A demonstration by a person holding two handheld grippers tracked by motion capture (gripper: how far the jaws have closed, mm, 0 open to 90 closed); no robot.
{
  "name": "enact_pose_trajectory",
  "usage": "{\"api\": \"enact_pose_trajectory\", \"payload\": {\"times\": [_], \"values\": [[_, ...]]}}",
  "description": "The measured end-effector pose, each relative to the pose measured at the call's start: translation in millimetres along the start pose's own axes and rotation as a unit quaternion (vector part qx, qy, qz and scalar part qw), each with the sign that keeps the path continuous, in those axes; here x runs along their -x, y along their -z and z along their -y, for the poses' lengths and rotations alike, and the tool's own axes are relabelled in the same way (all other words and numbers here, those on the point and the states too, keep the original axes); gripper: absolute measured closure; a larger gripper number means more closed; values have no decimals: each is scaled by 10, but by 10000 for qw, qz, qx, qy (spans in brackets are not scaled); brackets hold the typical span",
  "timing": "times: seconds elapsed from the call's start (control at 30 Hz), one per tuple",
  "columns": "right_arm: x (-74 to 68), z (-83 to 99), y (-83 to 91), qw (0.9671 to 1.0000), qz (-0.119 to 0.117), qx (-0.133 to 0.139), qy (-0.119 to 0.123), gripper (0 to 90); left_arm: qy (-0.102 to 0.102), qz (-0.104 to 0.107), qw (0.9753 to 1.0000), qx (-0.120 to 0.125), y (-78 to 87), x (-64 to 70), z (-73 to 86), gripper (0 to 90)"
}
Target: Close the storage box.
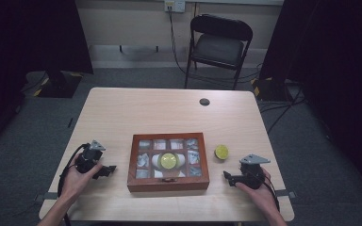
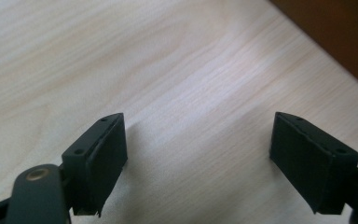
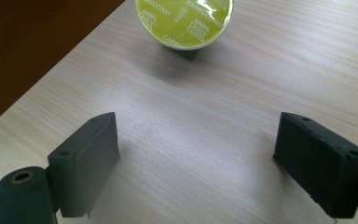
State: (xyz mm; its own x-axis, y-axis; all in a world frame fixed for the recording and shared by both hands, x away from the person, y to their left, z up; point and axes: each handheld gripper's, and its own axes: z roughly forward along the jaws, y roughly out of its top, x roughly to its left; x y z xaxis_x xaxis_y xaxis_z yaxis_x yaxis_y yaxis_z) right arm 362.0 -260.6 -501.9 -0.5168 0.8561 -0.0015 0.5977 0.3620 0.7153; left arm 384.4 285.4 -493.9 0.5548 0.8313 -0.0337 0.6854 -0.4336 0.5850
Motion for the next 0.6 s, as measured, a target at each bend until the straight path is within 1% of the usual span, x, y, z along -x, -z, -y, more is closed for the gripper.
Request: {"api": "enact_pose_trajectory", "payload": {"times": [0.13,0.17,0.2,0.27,0.3,0.6], "values": [[0,0,0,10000,0,-1,-1,128,18,-43,9996,293,-17,3,65,129],[0,0,0,10000,-3,2,-1,128,32,-42,9991,419,-33,2,89,114],[-1,0,0,10000,-2,2,-1,128,-3,-33,9985,542,-53,-1,111,89],[-1,0,0,10000,-3,0,-3,128,-96,59,9966,811,-95,-9,157,31],[-1,0,-1,10000,-3,4,-4,128,-116,56,9966,813,-96,-11,155,18],[-10,3,2,10000,34,8,-28,128,19,-55,9967,803,-92,10,164,10]]}}
